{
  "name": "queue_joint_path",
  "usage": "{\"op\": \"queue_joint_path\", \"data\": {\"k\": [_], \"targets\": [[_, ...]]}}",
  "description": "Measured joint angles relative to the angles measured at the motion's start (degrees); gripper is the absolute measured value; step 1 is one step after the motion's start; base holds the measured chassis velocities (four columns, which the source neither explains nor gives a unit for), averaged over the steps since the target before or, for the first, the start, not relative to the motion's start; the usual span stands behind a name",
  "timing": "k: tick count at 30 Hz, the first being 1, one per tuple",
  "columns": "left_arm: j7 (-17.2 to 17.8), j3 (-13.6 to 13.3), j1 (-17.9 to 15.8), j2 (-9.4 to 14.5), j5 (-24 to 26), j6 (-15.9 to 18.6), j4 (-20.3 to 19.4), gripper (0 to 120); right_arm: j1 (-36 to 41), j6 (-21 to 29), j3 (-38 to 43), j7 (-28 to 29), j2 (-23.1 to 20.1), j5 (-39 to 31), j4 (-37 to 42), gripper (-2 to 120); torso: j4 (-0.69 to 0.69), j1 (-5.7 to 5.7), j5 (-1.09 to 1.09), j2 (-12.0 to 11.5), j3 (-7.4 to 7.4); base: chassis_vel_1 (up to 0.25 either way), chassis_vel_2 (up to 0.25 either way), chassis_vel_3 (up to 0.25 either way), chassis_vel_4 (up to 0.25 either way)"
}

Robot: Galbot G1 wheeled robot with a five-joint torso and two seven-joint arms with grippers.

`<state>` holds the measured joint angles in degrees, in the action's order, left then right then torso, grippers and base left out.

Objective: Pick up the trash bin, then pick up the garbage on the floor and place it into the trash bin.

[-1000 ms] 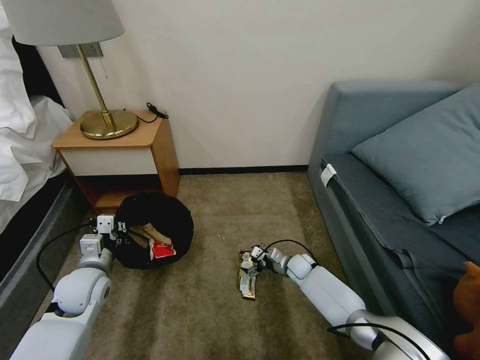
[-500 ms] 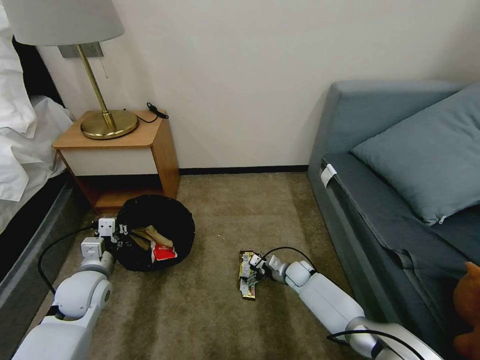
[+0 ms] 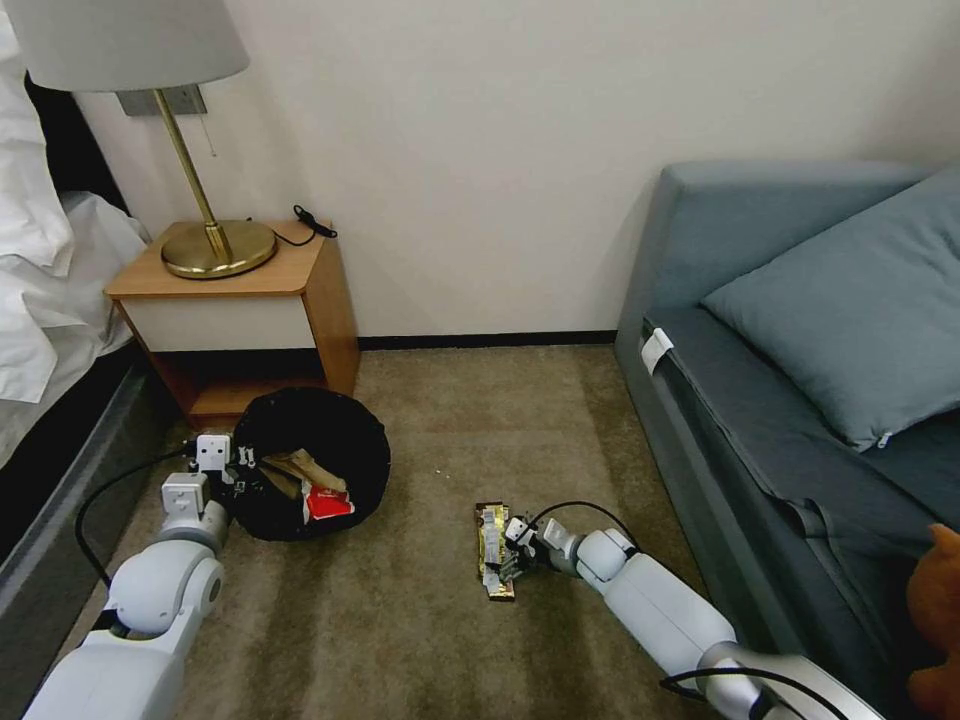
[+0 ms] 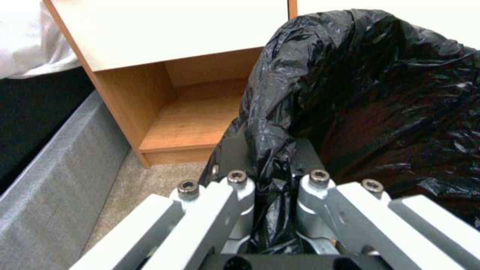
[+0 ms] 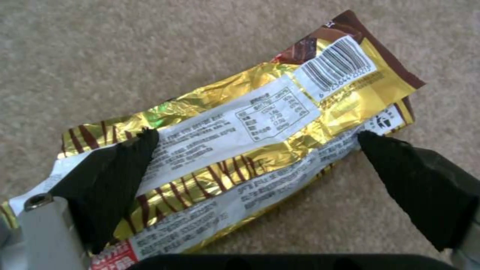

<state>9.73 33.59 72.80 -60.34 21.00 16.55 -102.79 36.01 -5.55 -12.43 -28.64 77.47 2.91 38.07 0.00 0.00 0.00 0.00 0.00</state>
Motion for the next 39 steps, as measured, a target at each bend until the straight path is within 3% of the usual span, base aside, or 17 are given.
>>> {"op": "queue_joint_path", "data": {"k": [7, 18, 19, 26, 28, 32, 34, 37, 39], "targets": [[0.0, 0.0, -0.1, 0.0, 0.0, 0.0, 0.1, 5, 0.2, -0.4, 0.0, -1.3, 0.1, 0.2, -0.2, 92, 0.0, 0.0, 0.0, 0.0, 0.0, 0.0, 0.0, 0.0, 0.0], [-0.2, 0.1, -0.4, 0.1, 0.1, -0.3, 0.8, 5, 0.2, -0.9, -0.1, -2.6, 0.3, 0.5, -0.6, 70, -0.01, 0.0, -0.01, 0.0, 0.0, 0.0, 0.0, 0.0, 0.0], [-0.2, 0.1, -0.5, 0.1, 0.1, -0.3, 0.9, 5, 0.2, -1.0, -0.1, -2.6, 0.3, 0.5, -0.6, 64, 0.0, 0.0, 0.0, 0.0, 0.0, 0.0, 0.0, 0.0, 0.0], [-0.2, 0.1, -0.5, 0.1, 0.1, -0.3, 1.0, 5, 0.2, -1.1, -0.2, -2.7, 0.3, 0.6, -0.6, 49, 0.02, 0.0, 0.01, 0.0, 0.0, 0.0, 0.0, 0.0, 0.0], [-0.3, 0.1, -0.5, 0.2, 0.1, -0.4, 1.0, 5, 0.3, -1.2, -0.2, -2.7, 0.3, 0.6, -0.6, 34, 0.02, 0.0, 0.02, 0.0, 0.0, 0.0, 0.0, 0.0, 0.0], [-0.3, 0.1, -0.5, 0.2, 0.1, -0.4, 1.0, 5, 0.4, -1.2, -0.2, -2.7, 0.3, 0.6, -0.6, 26, 0.01, 0.0, 0.01, 0.0, 0.0, 0.0, 0.0, 0.0, 0.0], [-0.3, 0.2, -0.5, 0.2, 0.1, -0.4, 0.9, 5, 0.4, -1.5, -0.2, -2.6, 0.2, 0.7, -0.6, 12, 0.01, 0.0, 0.0, 0.0, 0.0, 0.0, 0.0, 0.0, 0.0], [-0.3, 0.2, -0.5, 0.2, 0.1, -0.4, 0.8, 5, 0.3, -1.6, -0.2, -2.6, 0.1, 0.7, -0.6, 9, 0.01, 0.0, 0.01, 0.0, 0.0, 0.0, 0.0, 0.0, 0.0], [-0.3, 0.2, -0.5, 0.2, 0.1, -0.4, 0.7, 5, 0.0, -1.7, -0.2, -2.6, -0.1, 0.7, -0.6, 0, 0.01, 0.0, 0.0, 0.0, 0.01, 0.0, 0.0, 0.0, 0.0]]}}
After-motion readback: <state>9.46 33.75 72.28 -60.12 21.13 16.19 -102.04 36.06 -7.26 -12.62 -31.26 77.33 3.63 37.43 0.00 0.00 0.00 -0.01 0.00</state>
